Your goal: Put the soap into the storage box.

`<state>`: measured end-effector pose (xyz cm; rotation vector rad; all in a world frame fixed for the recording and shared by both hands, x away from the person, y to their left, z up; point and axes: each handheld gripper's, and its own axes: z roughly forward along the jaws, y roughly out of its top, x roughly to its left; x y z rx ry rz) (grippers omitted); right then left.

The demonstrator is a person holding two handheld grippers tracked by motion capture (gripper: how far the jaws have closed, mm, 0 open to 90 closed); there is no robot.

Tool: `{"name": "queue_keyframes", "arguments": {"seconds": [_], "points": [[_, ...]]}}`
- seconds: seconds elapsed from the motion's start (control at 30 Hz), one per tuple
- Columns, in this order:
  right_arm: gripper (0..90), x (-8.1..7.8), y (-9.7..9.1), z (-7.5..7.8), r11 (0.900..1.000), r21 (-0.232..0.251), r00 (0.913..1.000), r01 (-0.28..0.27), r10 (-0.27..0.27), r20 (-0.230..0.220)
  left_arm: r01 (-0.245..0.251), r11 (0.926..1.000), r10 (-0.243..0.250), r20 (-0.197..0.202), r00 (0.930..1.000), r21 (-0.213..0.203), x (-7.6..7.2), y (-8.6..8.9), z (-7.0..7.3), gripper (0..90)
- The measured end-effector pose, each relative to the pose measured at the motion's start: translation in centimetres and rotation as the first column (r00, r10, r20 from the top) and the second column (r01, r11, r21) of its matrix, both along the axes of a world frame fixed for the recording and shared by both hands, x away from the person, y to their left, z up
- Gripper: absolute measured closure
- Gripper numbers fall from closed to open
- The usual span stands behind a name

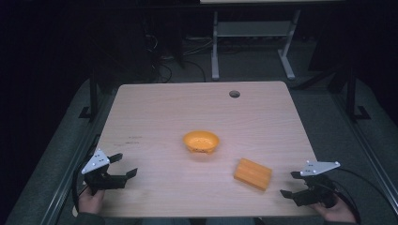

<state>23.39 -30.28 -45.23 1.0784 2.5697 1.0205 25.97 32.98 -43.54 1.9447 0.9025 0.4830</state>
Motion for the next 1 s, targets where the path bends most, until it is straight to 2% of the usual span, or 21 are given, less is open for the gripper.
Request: {"name": "queue_keyframes", "arguments": {"seconds": [0.33,1.0], "points": [[16.8,0.6,1.7,0.8,0.9970,-0.046,0.9981,-0.062,0.062,-0.001,-0.006,1.0000,0.006,0.000,1.0000,-0.001,-0.2,0.1,0.1,14.3],[16.6,1.8,3.7,2.9,0.9888,-0.086,0.9924,-0.122,0.123,0.004,-0.001,1.0000,0.001,0.011,0.9999,-0.001,-0.2,0.0,0.1,14.3]]}}
